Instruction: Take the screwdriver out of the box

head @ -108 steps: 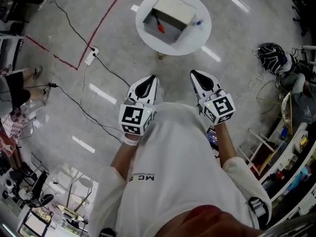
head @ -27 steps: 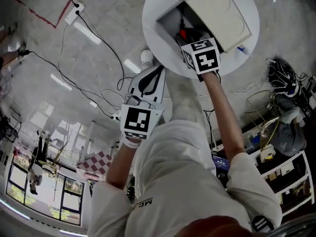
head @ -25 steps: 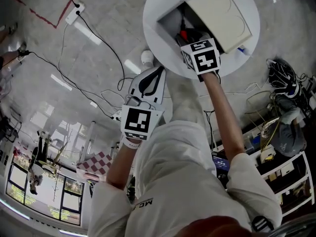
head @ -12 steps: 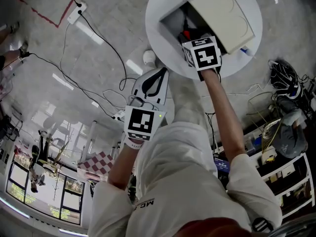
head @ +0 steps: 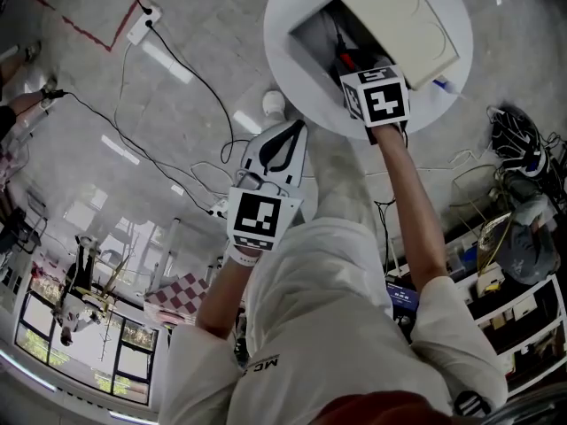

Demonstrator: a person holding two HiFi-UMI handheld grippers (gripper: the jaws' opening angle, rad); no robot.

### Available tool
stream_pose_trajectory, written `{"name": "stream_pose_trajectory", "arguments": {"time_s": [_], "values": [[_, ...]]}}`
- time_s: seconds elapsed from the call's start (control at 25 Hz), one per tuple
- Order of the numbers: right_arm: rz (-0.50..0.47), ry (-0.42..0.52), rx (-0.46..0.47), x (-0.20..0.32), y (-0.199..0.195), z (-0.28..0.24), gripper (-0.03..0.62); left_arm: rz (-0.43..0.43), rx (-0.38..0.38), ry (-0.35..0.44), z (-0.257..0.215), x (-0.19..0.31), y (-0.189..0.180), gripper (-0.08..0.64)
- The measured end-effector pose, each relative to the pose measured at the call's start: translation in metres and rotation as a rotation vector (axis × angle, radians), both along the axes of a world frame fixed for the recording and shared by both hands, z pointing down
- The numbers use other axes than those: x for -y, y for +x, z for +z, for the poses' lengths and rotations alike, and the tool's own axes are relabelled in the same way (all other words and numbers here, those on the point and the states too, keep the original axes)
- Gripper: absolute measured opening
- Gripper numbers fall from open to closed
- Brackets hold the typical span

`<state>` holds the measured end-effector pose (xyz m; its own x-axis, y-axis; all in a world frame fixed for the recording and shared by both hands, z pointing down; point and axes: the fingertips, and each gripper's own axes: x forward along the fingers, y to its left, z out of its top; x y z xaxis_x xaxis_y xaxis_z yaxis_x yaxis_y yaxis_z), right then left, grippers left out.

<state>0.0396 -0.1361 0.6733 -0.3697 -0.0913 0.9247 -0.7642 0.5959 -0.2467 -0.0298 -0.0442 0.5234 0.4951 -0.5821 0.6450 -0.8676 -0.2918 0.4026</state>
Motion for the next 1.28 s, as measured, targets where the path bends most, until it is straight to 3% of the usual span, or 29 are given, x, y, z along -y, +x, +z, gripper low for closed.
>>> {"name": "stream_pose_trajectory", "arguments": {"time_s": [1.28], "values": [[0.068, 0.228, 0.046, -0.026, 0.012, -0.133, 0.151, 0.031, 0.035, 0.118, -0.082, -0.042, -0.009, 0.011]]}}
